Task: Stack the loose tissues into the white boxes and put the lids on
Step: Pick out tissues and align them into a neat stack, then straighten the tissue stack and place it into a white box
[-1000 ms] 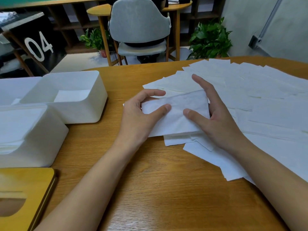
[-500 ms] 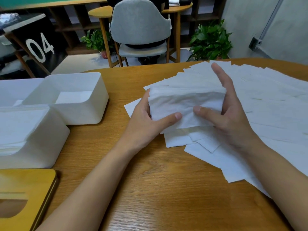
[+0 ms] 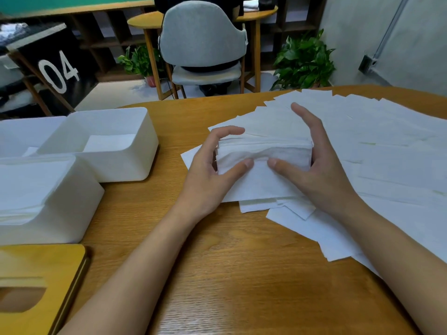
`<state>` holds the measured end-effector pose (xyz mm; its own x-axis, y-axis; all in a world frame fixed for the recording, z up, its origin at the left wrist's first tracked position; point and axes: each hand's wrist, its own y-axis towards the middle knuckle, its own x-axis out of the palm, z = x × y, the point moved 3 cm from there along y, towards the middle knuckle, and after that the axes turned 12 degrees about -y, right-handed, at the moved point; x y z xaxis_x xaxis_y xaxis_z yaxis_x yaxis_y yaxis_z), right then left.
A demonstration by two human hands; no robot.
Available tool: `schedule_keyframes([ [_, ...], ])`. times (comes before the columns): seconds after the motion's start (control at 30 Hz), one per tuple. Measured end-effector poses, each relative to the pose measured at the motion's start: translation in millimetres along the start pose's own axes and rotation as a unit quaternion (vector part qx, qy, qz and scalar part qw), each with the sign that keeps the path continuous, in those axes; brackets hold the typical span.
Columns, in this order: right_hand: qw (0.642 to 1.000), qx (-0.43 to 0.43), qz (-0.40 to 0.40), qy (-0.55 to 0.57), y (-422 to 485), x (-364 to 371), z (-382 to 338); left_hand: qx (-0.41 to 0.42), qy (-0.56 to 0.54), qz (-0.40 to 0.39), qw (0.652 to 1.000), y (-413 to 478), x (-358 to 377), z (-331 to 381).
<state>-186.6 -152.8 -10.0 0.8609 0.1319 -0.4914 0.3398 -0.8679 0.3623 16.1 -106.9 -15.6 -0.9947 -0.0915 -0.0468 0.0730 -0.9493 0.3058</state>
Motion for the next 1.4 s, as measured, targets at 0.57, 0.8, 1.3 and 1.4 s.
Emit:
schedule_keyframes([
  [0.57, 0.988, 0.026, -0.147, 0.042, -21.4, 18.5, -94.2, -0.024, 0.042, 0.079, 0.996, -46.5, -70.3, 80.6],
  [0.8, 0.993, 0.017, -0.119, 0.019, -30.2, 57.2, -133.7, -0.079, 0.076, 0.012, 0.994, -92.1, -121.6, 109.9],
  [1.3, 0.991, 0.003, -0.129, 0.016, 29.1, 160.0, -187.8, -0.104, 0.16, 0.076, 0.979, -92.3, -252.5, 118.7],
  [1.4, 0.993, 0.024, -0.118, 0.014, 56.4, 170.3, -186.8, -0.111, 0.156, 0.092, 0.977, -70.6, -269.7, 114.1],
])
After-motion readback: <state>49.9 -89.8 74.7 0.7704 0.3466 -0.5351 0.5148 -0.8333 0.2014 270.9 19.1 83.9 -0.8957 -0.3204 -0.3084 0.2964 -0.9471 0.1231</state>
